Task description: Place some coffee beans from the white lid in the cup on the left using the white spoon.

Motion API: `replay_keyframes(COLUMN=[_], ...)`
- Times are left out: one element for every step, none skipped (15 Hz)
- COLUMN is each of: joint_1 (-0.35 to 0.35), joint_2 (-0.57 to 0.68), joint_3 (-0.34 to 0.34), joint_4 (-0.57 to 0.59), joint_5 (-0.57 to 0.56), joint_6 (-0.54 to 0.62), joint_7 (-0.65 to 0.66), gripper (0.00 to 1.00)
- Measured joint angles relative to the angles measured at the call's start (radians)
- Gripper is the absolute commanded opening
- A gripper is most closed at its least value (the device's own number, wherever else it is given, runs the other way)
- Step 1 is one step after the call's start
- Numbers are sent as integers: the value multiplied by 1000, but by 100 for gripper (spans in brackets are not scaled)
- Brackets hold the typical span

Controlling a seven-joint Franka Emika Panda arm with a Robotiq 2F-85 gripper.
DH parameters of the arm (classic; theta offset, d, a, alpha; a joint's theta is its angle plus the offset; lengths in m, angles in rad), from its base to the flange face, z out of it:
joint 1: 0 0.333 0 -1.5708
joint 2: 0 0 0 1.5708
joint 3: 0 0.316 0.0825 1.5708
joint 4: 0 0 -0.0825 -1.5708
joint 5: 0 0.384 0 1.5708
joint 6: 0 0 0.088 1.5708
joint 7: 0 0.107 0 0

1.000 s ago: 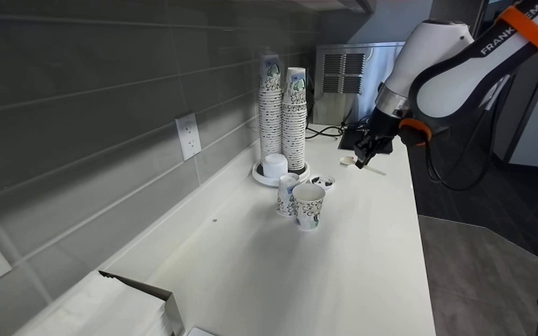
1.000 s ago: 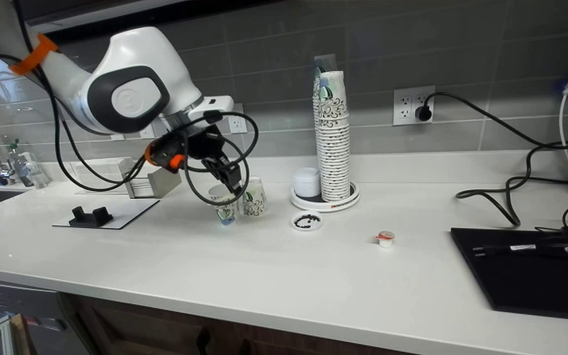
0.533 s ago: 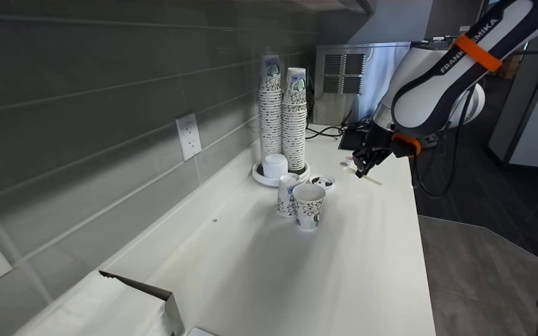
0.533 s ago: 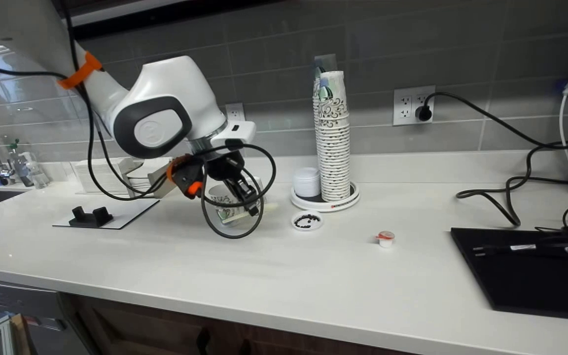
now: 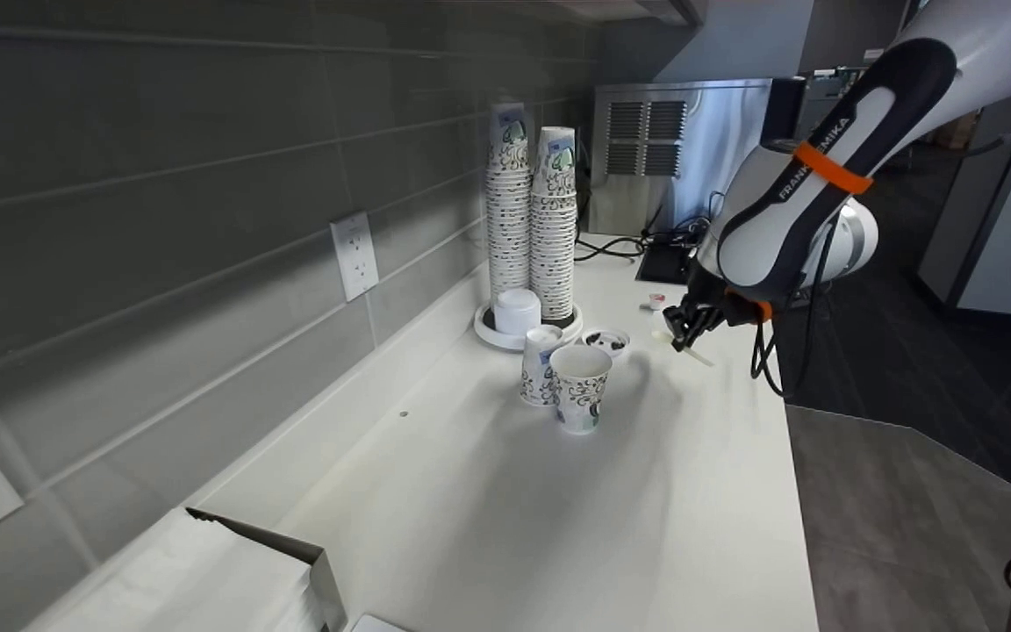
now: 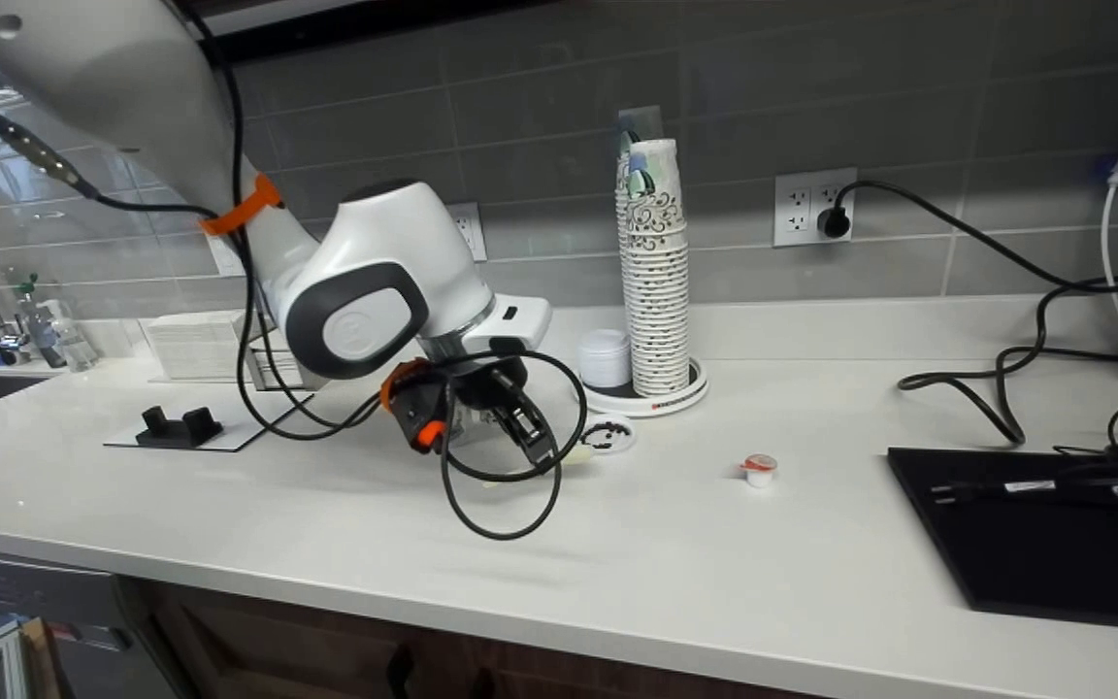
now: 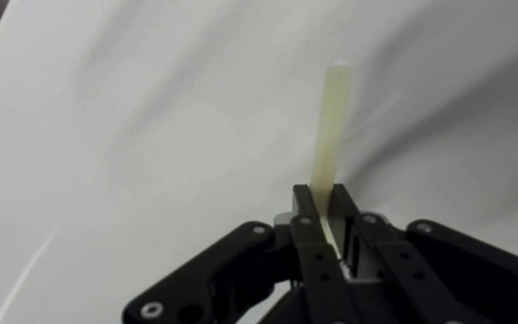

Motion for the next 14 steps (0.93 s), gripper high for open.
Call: replay_keyframes(joint_1=[7,15,24,32,39,48,56,63,70,77,87,99,119,143], joint_2=[27,51,75,96,115,131,144,154,161,165,166,165,163,156], joint_3=[-14,-27,-39,-48,-54,-61,-66,-69,-72,-77,-82,-88,-102,-119], joint_4=[9,19,29,39,50,60,70,78,85,91,96,101,103,104], joint_5=[-2,-2,-2,-2,-2,-2,-1,-1,-1,-1,-1,-1,-2,-3], joint_6=[25,47,64,76,84,87,88,88,88,88,88,87,83,65], joint_7=[7,12,17,22,26,30,32,34,36,36,36,36,36,36], gripper=[3,3,3,3,3,30,40,44,52,58,66,73,81,87])
